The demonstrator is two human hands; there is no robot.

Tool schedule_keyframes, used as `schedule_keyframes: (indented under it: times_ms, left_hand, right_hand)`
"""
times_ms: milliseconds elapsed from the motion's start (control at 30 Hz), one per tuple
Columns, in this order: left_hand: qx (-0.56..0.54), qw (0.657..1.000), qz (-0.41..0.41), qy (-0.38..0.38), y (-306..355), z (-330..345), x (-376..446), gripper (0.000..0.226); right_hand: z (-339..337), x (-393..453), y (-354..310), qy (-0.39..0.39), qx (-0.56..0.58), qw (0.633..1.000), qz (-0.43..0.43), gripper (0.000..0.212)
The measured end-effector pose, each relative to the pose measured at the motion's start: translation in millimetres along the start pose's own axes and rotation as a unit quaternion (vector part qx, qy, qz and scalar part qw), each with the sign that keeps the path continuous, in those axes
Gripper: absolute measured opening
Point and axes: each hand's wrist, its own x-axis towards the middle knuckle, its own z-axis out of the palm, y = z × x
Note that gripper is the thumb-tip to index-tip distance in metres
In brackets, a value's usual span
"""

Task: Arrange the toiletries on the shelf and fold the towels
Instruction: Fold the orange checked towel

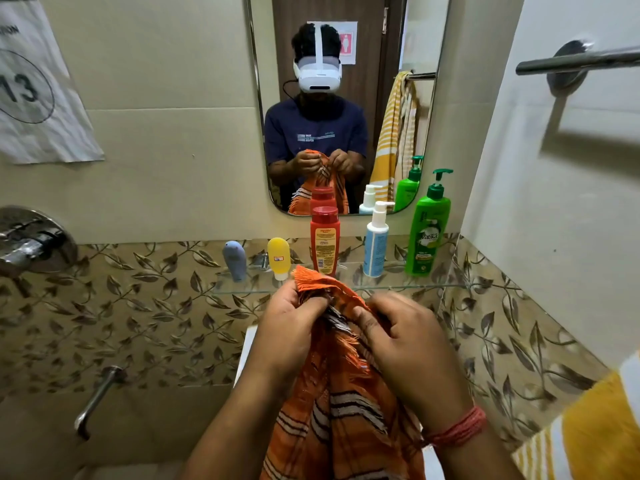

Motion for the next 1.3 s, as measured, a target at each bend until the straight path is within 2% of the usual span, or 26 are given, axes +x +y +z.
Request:
schedule_keyframes:
  times_ms: [100,200,267,333,400,467,500,567,633,700,800,867,1000,1133,1167,1200,1233,1300]
  left_hand:
    - [0.04,0.999,0.022,-0.022,1,1,2,0.014]
    - [0.052,0.998,0.037,-0.01,1,2,7,0.011]
    - [0.035,0.998,0.046,0.011,1,1,11,0.008]
    - [0.02,0.997,0.063,0.03,0,-1,15,0.007]
    - [0.023,0.996,0.079,0.031,0,-3,18,0.009]
    - [0.032,0.995,0.089,0.017,2,-4,20,0.01]
    - [0.035,0.995,0.092,0.012,3,-4,20,0.01]
    - [0.037,0.995,0.095,0.005,5,-4,22,0.011]
    - [0.038,0.995,0.096,0.001,8,-4,23,0.012]
    - [0.036,0.995,0.095,0.003,8,-4,24,0.014]
    - [0.017,0.995,0.095,0.028,7,-6,24,0.014]
    - [0.003,0.994,0.094,0.049,8,-8,24,0.009]
    - [-0.023,0.994,0.084,0.06,12,-10,26,0.007]
    - [-0.056,0.992,0.083,0.082,13,-12,28,0.006]
    - [-0.06,0.991,0.08,0.085,13,-12,29,0.007]
    - [-0.063,0.991,0.078,0.092,14,-13,30,0.008]
    - [-0.069,0.989,0.076,0.105,15,-14,32,0.01]
    - [-0.087,0.985,0.069,0.134,17,-19,35,0.016]
  right_hand:
    - [4,1,-8,0.022,-0.058,0.998,0.005,0.015]
    - [8,3,-10,0.029,-0.07,0.997,0.004,0.019]
    - [9,6,-8,0.016,-0.035,0.999,0.002,0.024]
    - [10,10,-2,-0.038,0.072,0.996,0.019,0.028]
    - [10,13,1,-0.118,0.222,0.966,0.063,0.019]
    - [11,12,5,-0.168,0.359,0.912,0.105,0.009]
    - [12,11,7,-0.186,0.409,0.885,0.122,0.013]
    - [17,9,12,-0.224,0.46,0.847,0.141,0.027]
    - [24,8,15,-0.237,0.48,0.831,0.153,0.031]
    - [30,9,19,-0.214,0.463,0.845,0.162,0.029]
    - [32,11,21,-0.164,0.346,0.915,0.131,0.022]
    - [31,13,23,-0.137,0.271,0.946,0.115,0.014]
    - [33,11,23,-0.069,0.199,0.973,0.096,0.014]
    - [31,6,15,0.206,0.148,0.966,0.05,0.018]
    - [28,7,11,0.244,0.132,0.96,0.033,0.018]
    - [25,8,8,0.244,0.128,0.961,0.013,0.02]
    - [23,10,5,0.211,0.137,0.968,-0.004,0.022]
    - [21,13,8,0.082,0.16,0.983,-0.019,0.017]
